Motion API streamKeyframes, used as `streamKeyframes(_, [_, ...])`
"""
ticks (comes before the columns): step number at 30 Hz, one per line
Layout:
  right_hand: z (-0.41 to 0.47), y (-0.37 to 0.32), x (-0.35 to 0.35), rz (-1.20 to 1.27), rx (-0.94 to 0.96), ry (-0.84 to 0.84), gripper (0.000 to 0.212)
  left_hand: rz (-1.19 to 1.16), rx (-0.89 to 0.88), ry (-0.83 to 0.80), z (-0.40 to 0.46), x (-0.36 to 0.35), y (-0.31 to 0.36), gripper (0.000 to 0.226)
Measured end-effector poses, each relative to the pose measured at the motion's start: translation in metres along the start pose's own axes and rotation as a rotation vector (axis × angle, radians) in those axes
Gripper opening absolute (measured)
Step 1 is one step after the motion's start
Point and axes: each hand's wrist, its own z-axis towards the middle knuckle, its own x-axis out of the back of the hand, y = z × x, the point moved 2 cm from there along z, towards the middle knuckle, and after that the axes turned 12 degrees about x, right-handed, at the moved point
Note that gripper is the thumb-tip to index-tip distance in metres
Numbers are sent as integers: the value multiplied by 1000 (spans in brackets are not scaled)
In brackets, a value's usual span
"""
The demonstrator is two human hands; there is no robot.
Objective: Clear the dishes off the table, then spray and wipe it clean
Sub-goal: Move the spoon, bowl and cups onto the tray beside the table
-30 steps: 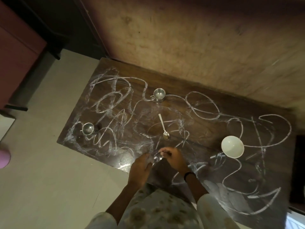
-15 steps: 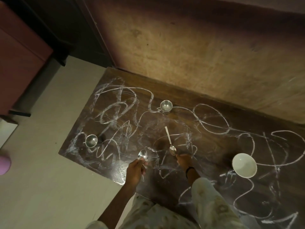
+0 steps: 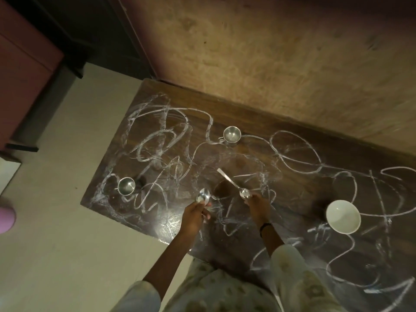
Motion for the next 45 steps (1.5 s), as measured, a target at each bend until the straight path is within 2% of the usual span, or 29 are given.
streamKeyframes(5, [-44,-46,64,251,258,141,26,-33,-10,-86,-16,1,9,19])
streamKeyframes(9, [-75,-89,118,405,384,154,13,-38,10,-218,-39,1,16,23])
streamKeyframes(14, [-101,-117,137,299,549,-80,10,58,10,-400,-77,-14,12,32])
streamKeyframes(17, [-121,-124,134,226,657,-62,17,65,3,-473,-104,-33,-1,35])
streamKeyframes(20, [-145,-117,140,142,760,5,15,112,-23,-481,-134,-55,-21,38])
streamKeyframes(27, [-204,-65,181,38,762,124,18,80,-111,-495,-200,-94,-79,35])
streamKeyframes(36, [-265,-18,236,80,739,189,9,115,-164,-508,-255,-144,-143,29])
streamKeyframes(39, [-276,-7,248,145,713,196,9,42,-170,-486,-265,-158,-153,25])
streamKeyframes(43, [-294,14,254,261,597,312,16,-139,-190,-430,-271,-177,-146,21])
streamKeyframes(45, [-301,26,252,267,544,282,13,-195,-215,-401,-273,-184,-138,22])
